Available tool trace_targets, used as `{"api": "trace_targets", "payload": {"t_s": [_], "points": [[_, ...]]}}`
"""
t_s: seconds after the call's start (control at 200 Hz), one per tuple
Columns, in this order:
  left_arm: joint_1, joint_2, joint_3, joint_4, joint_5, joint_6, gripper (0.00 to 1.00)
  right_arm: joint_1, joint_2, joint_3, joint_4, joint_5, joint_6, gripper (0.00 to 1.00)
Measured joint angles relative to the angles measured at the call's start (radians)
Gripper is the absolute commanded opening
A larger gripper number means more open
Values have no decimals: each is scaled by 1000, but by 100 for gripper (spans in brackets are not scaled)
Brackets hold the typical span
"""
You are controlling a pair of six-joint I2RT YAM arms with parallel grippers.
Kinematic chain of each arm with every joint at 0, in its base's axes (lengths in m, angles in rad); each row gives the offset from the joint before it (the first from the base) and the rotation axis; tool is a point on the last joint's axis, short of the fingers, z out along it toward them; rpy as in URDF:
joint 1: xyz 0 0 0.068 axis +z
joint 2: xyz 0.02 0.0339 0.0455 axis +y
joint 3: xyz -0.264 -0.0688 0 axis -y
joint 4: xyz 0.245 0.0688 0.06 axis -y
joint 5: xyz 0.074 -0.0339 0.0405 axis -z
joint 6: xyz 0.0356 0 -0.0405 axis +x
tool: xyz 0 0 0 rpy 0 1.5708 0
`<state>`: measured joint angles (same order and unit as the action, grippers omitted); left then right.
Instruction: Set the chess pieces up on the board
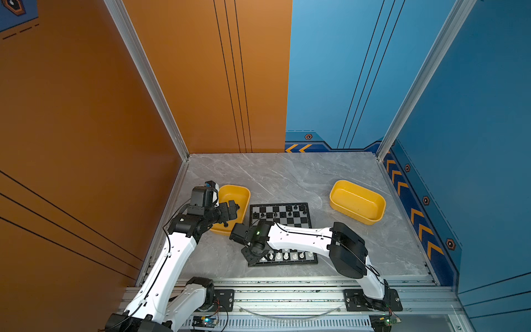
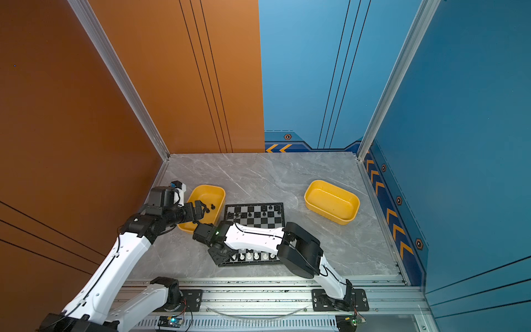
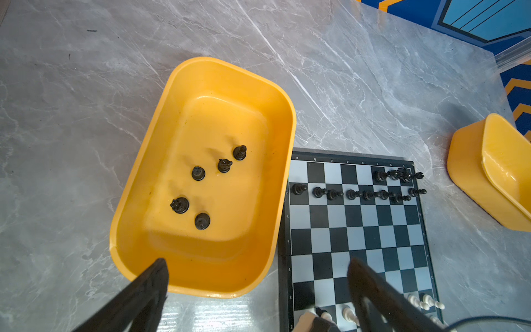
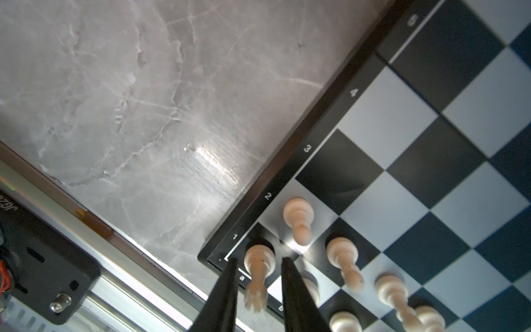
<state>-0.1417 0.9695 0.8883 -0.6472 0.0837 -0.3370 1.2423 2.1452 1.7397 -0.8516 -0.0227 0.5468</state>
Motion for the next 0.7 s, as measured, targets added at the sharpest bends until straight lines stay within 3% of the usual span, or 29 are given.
{"api": "trace_targets", "payload": {"t_s": [0.275, 0.701], "points": [[6, 11, 2, 0, 0, 0, 98, -29, -31, 9, -20, 26, -7, 41], [11, 118, 80, -1, 0, 0, 98, -185, -244, 76, -91, 79, -28, 42]]}}
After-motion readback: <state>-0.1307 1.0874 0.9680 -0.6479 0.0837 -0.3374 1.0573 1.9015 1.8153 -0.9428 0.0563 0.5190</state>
